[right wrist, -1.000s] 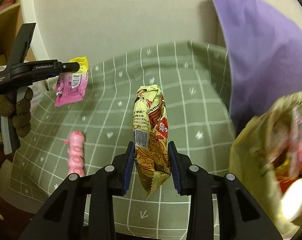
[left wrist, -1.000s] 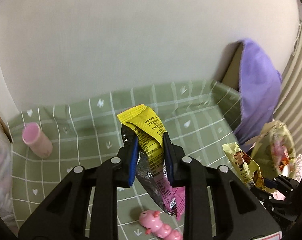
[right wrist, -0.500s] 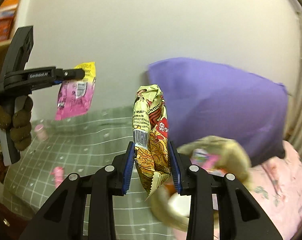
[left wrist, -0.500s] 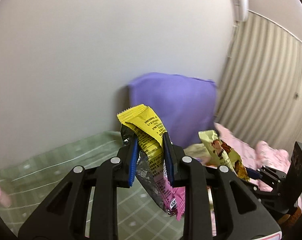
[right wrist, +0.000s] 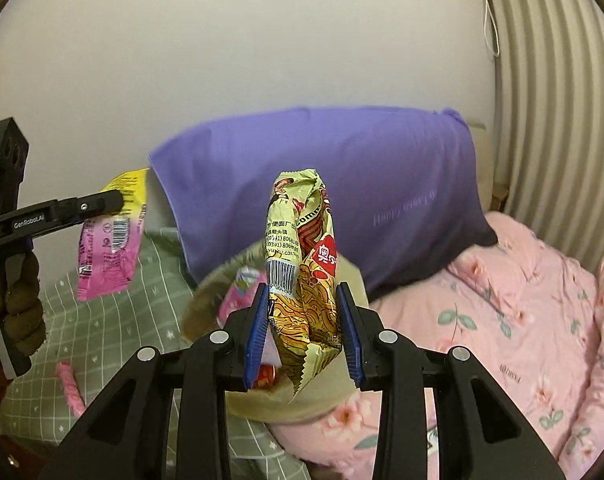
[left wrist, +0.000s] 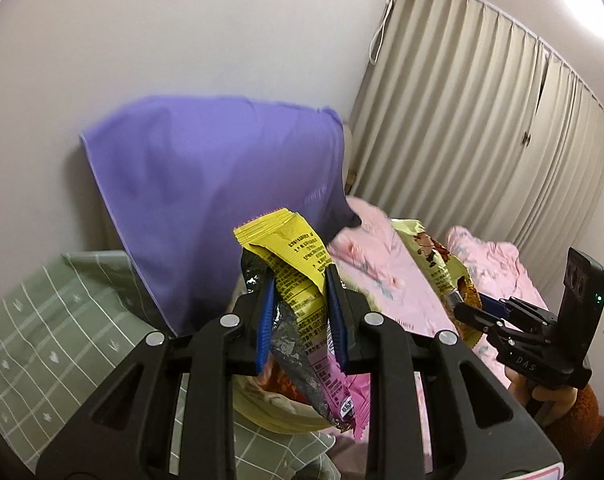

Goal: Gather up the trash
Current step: 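Carry the yellow-pink wrapper and gold snack bag over the trash bag, then open both grippers to drop the wrapper and snack bag into the bag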

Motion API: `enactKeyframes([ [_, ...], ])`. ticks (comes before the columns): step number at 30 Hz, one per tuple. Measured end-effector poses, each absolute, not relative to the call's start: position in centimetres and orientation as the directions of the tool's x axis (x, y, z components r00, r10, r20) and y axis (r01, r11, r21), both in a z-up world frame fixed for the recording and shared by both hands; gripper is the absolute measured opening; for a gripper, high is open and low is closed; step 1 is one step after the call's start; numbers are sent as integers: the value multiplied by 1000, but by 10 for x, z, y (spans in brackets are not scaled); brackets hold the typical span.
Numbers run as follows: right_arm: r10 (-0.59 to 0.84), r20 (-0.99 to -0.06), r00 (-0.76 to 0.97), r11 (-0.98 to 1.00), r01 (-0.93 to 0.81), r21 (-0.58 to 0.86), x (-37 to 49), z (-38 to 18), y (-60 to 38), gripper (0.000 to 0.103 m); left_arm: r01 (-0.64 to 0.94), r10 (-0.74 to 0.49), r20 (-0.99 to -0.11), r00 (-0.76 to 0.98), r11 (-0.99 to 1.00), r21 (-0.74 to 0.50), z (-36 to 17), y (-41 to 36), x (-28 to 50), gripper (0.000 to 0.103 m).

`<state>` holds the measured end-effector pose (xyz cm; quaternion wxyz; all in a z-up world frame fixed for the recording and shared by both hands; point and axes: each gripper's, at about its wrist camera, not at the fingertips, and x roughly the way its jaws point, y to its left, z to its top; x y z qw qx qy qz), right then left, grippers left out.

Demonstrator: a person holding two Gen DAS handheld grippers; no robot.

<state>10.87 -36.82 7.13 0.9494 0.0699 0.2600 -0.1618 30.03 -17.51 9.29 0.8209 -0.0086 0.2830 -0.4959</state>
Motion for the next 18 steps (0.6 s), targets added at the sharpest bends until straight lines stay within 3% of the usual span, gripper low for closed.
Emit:
enactKeyframes([
  [11,-172,-593,786,953,286,102,145,27,-385,32,821,-775,-541,327,516,-244,61,-217,314,23],
  [18,-128,-635,762,960,256,113,169,5,-387,32,829,-758,-611,227,480,-288,31,-255,336,23],
])
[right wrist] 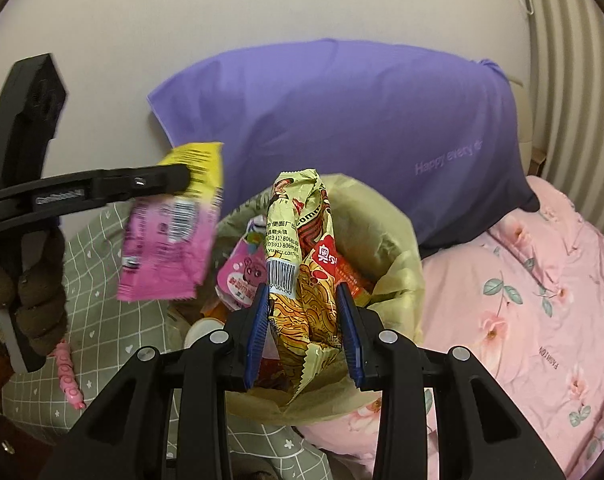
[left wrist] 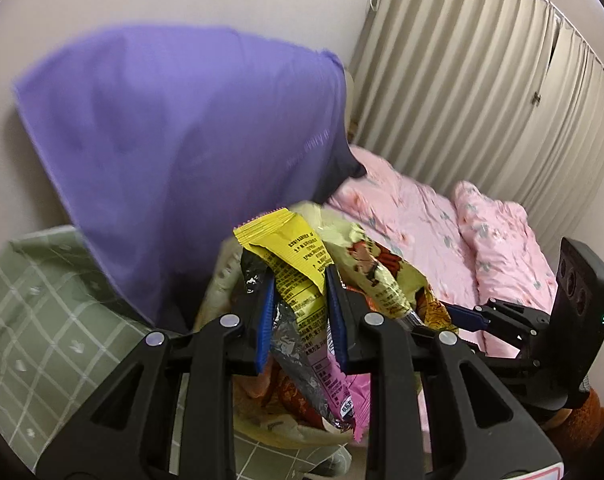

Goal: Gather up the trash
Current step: 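Open both grippers to drop the wrapper and snack bag into the bag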

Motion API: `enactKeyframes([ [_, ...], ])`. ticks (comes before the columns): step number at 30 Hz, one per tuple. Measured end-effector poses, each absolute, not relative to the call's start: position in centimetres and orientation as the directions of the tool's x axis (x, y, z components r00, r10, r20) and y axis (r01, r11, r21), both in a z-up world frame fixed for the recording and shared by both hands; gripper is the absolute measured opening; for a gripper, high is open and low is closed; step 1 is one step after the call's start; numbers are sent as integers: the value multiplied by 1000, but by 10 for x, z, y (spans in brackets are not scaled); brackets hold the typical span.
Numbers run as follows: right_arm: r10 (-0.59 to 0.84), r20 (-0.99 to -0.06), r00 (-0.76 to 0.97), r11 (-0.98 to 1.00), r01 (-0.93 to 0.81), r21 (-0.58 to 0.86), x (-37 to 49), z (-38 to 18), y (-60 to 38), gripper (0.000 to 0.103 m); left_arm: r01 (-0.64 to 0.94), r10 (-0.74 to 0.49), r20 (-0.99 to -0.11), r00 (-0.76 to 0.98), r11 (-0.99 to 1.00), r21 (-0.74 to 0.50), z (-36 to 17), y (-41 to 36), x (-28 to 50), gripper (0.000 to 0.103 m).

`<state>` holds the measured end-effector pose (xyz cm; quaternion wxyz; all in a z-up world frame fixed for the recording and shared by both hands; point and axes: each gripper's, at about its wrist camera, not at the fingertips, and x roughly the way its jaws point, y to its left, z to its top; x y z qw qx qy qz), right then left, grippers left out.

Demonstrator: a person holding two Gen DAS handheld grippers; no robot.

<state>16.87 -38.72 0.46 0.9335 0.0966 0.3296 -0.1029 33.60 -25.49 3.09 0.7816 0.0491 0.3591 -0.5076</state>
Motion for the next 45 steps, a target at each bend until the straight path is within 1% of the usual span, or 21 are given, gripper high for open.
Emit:
enactKeyframes([
  [6,-123,-678,725,961,257,101,183,-12,-394,32,837,-694,-709,125,457,-300,-21,-298,356,23],
  [8,-128,-687,715,960,263,94,186,-16,-395,32,832,-680,-726,101,459,-313,-29,-307,361,23],
  [10,-132,-692,710,960,267,91,187,-20,-398,32,841,-670,-735,101,453,-297,-33,-313,363,23],
  [18,-133,-711,691,959,272,85,194,-28,-401,32,852,-662,-741,115,449,-270,-34,-320,364,23],
  [28,-132,-727,673,963,261,66,197,-35,-398,33,842,-668,-738,96,450,-297,-32,-310,361,23],
  [31,-131,-726,675,963,262,70,197,-35,-399,33,829,-680,-728,86,454,-327,-29,-304,361,23],
  [36,-112,-717,688,965,248,88,195,-34,-400,33,815,-691,-716,102,470,-338,-23,-302,365,23],
  [45,-85,-684,724,973,210,101,187,-31,-409,33,818,-663,-738,129,492,-299,-30,-323,364,23],
])
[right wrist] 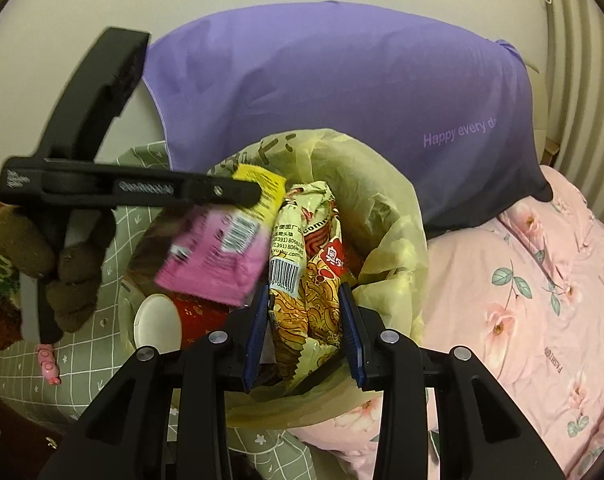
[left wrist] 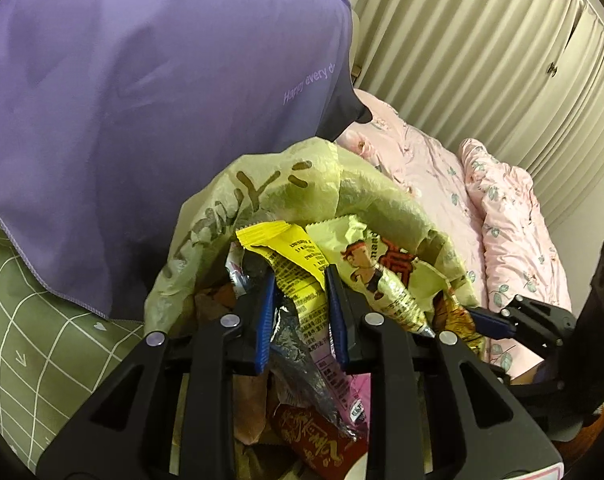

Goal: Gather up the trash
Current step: 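Open both grippers to drop the wrapper and snack bag into the bag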

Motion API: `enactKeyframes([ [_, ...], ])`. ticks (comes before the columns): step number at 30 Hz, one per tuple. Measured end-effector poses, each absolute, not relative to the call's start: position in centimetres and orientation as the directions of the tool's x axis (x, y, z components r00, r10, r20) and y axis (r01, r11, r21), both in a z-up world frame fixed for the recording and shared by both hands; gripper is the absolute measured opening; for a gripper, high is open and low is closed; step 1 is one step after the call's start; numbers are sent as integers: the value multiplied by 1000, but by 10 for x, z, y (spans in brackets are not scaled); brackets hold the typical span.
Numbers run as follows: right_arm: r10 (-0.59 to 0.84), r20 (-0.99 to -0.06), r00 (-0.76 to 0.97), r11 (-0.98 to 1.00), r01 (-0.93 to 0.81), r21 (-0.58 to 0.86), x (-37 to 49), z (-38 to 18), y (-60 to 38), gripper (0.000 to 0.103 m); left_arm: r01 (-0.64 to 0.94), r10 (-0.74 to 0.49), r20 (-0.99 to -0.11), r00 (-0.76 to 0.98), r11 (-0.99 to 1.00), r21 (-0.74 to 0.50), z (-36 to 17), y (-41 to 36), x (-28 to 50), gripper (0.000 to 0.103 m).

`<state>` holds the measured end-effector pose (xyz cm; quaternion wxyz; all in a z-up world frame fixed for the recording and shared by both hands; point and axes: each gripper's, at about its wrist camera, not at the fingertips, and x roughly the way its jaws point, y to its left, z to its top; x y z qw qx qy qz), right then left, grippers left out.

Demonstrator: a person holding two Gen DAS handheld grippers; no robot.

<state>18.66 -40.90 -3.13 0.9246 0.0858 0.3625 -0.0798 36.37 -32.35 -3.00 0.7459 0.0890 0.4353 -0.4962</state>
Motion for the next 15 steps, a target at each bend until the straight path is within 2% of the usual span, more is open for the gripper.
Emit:
enactKeyframes([
  [6,-55,-682,729,980,170,103,187,-34,-407,33,793,-679,-724,118,504,-344,-31,-316,364,24],
  [9,-48,-685,727,982,159,100,188,-35,-405,33,780,-685,-720,110,508,-364,-28,-304,365,35],
  [13,-63,-681,730,983,162,83,190,-36,-403,34,752,-677,-719,161,556,-354,-19,-287,362,39],
  [14,-60,-678,733,983,162,88,190,-36,-403,36,745,-675,-715,182,569,-348,-16,-280,360,40],
  [15,-56,-673,737,983,160,93,189,-35,-403,44,741,-676,-710,200,578,-342,-13,-275,357,44],
])
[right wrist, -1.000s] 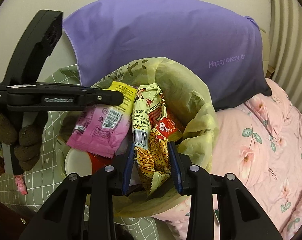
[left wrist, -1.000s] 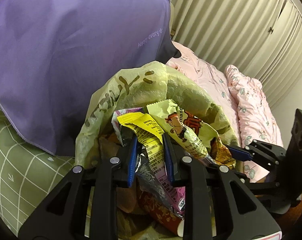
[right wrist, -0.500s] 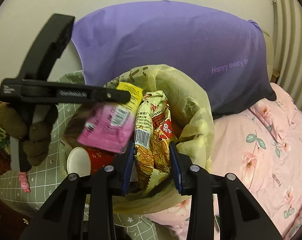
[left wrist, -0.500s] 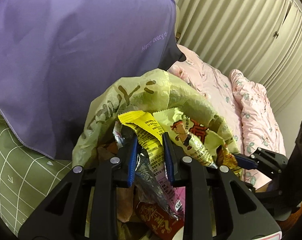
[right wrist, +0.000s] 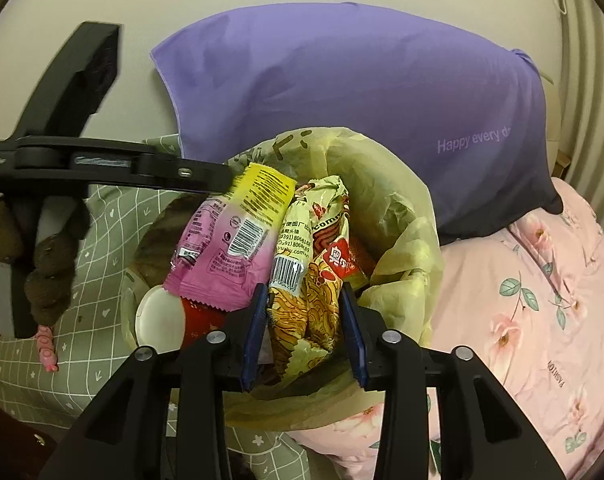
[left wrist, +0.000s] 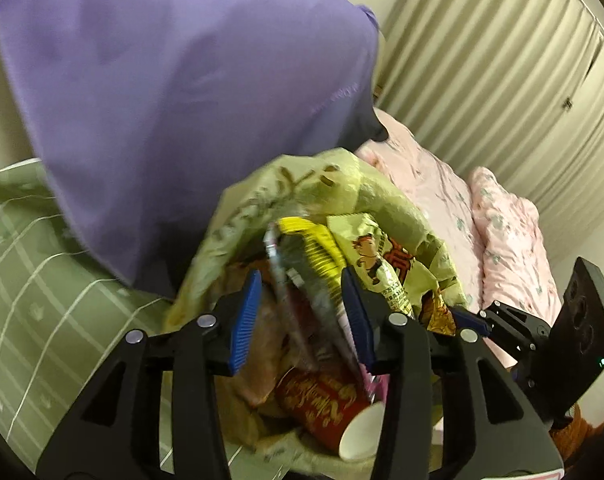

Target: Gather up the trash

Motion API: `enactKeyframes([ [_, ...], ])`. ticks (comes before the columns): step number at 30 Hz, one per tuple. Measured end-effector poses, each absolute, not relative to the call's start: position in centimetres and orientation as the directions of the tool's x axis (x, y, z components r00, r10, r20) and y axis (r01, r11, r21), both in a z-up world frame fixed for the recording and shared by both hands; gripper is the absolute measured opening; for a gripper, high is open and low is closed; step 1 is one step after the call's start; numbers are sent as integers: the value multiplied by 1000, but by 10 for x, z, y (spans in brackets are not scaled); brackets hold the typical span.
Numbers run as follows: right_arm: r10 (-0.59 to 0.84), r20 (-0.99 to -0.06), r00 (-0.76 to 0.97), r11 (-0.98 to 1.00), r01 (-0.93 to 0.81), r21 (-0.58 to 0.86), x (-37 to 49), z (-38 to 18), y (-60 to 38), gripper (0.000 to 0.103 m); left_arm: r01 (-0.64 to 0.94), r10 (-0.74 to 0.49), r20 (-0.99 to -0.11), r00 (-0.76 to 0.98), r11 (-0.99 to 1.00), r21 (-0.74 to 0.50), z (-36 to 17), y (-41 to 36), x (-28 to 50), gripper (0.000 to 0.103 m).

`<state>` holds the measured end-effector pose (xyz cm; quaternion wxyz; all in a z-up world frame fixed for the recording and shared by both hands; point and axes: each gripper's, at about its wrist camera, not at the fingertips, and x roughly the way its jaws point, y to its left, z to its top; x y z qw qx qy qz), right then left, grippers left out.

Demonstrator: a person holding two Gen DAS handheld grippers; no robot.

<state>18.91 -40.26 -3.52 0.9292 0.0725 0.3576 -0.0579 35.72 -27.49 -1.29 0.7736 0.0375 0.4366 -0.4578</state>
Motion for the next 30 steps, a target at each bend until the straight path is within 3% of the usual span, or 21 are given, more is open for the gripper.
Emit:
enactKeyframes([
  [3,-52,-652,756,982,157,104,186,-31,-400,53,724,-664,-681,309,629,-285,1,-248,339,51],
  [9,-33,-591,806,984,131,124,171,-13,-381,57,596,-597,-621,508,764,-247,15,-173,289,63],
  [15,58,-540,840,994,0,106,143,16,-332,57,398,-409,-601,687,903,-160,20,-89,220,87],
  [17,96,-538,837,994,-53,94,135,21,-315,57,309,-318,-591,741,943,-120,21,-61,191,90],
  [25,249,-524,814,967,-239,88,90,27,-248,57,10,-49,-561,826,997,-71,27,17,87,90],
  [30,283,-520,806,955,-289,71,57,23,-216,57,-32,4,-561,828,999,-40,25,26,44,90],
])
